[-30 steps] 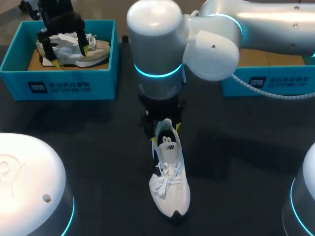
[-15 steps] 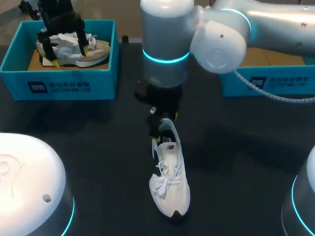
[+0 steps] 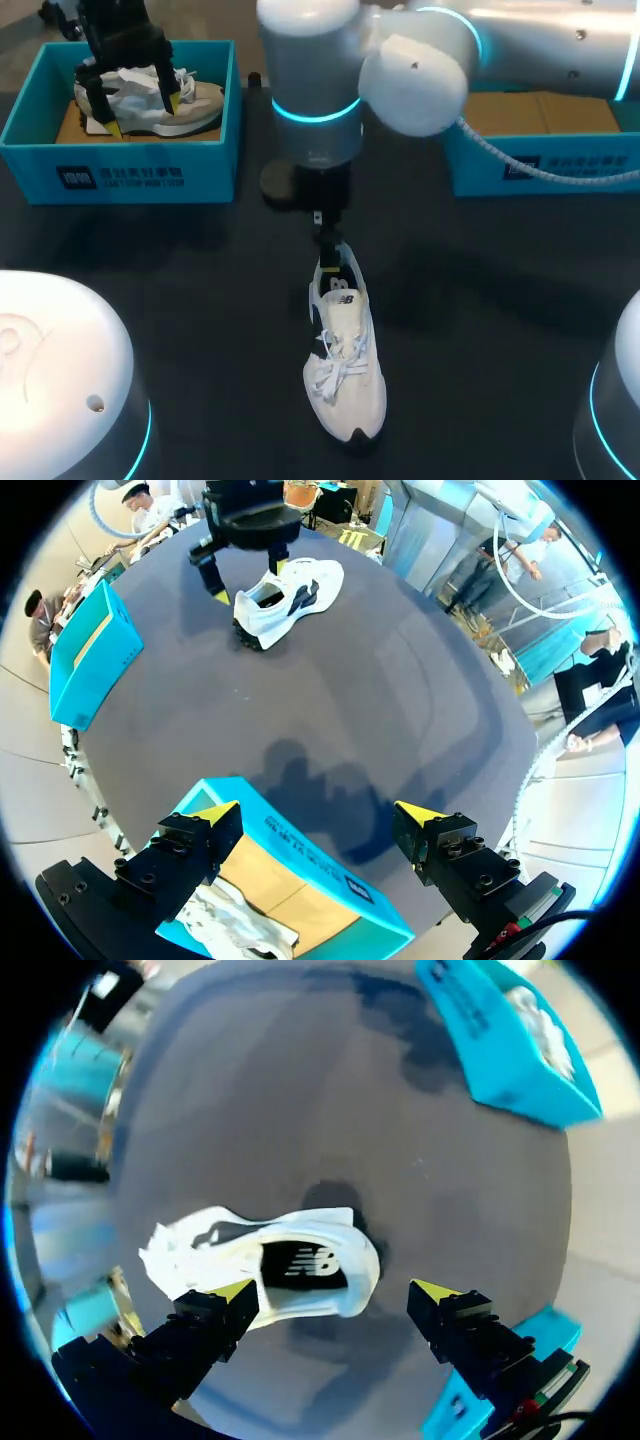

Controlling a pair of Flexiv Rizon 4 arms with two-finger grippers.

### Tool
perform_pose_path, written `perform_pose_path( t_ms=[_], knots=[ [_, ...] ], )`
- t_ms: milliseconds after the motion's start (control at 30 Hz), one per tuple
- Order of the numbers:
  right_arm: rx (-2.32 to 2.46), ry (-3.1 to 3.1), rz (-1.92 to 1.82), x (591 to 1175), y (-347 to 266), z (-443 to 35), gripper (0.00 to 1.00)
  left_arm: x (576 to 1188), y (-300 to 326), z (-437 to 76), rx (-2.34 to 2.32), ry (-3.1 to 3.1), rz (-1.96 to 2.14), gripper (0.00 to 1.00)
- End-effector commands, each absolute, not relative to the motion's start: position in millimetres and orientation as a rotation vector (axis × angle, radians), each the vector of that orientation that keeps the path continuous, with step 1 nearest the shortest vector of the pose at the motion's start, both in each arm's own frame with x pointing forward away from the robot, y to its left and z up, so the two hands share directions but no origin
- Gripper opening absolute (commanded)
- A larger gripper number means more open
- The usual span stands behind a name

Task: Take the shoe out of the shoebox, open the shoe tongue, remove and reinsert the insole, then place the shoe into the shoebox

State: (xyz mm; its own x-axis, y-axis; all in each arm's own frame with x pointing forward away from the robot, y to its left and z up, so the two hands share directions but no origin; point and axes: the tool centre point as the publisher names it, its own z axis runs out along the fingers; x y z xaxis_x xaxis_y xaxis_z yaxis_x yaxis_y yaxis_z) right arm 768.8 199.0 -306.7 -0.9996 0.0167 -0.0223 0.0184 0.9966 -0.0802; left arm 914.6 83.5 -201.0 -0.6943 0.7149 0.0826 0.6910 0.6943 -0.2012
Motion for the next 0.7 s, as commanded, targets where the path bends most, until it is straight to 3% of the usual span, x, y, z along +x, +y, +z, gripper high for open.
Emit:
perform_pose_path(
  t_ms=[33,700],
  knots=[
    [-0.480,3.001,-0.217,775,202,-319,1.00,915,83,-201,-1.148,-2.745,0.228,1.00],
    [-0.300,3.047,-0.044,807,186,-363,1.00,915,83,-201,-1.148,-2.745,0.228,1.00]
  ],
)
